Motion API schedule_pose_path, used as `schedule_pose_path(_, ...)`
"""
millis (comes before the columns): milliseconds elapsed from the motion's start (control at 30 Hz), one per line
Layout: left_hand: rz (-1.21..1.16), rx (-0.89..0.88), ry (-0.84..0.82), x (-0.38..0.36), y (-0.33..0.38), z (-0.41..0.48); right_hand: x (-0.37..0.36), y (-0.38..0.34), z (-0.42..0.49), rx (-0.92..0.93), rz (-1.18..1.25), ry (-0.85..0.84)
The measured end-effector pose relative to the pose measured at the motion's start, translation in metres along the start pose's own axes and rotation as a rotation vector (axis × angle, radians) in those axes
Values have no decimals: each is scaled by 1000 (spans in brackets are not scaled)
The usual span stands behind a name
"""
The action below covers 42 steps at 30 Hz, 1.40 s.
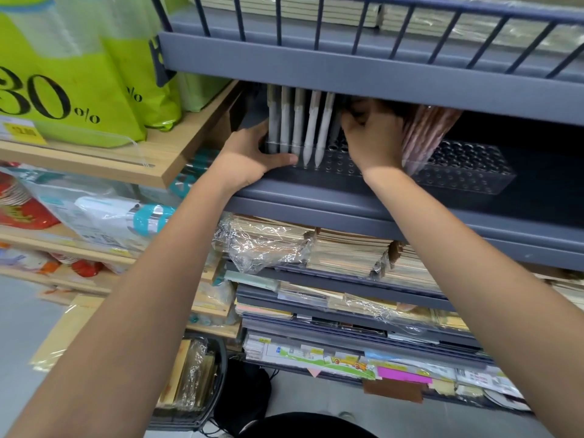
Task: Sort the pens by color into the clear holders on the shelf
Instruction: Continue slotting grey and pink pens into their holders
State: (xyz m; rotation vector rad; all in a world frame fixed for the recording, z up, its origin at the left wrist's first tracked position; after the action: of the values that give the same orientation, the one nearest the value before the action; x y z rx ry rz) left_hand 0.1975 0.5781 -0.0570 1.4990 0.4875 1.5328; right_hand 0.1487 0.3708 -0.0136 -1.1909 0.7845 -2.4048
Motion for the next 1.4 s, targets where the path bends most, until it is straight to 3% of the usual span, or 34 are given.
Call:
schedule_pose_path(400, 34, -6, -3, 1, 6, -6, -2, -1, -2, -52, 26, -34)
schedule_pose_path(567, 11, -14, -7, 2, 12, -14, 0, -4, -10, -81, -38, 25)
schedule_pose_path(667, -145, 6, 5, 6, 18, -25, 10, -12, -23, -213, 202, 82)
schedule_pose_path(767, -234, 14, 97, 14, 26, -48, 34, -13, -54, -185, 296, 69)
schedule_pose_path(900, -519, -143, 229, 19, 37, -101, 67, -4, -105, -188, 326, 31)
schedule_pose_path(967, -694, -187, 208, 15, 28, -130, 83, 9, -139, -232, 395, 6)
schedule_pose_path(1067, -762, -15, 77, -12, -5, -175, 89, 55, -204, -424, 415, -23)
schedule_pose_path(1267, -589, 678, -149, -119, -110, -268, 71, 193, -399, -1156, 218, -280)
schedule_pose_path(1400, -428, 1004, -361, -192, -156, -323, 98, 243, -481, -1270, 67, -454)
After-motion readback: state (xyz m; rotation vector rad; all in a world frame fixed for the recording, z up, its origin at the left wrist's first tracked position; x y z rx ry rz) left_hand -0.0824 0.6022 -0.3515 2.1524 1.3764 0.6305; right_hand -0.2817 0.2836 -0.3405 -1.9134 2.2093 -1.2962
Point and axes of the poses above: each hand's wrist, its own z-axis towards the middle knuckle, its own x-axis out of the back of the hand, y = z × x, the point moved 1 cm from there along z, towards the middle knuckle, and after that the axes turned 5 degrees about -z, right-handed, at the moved point
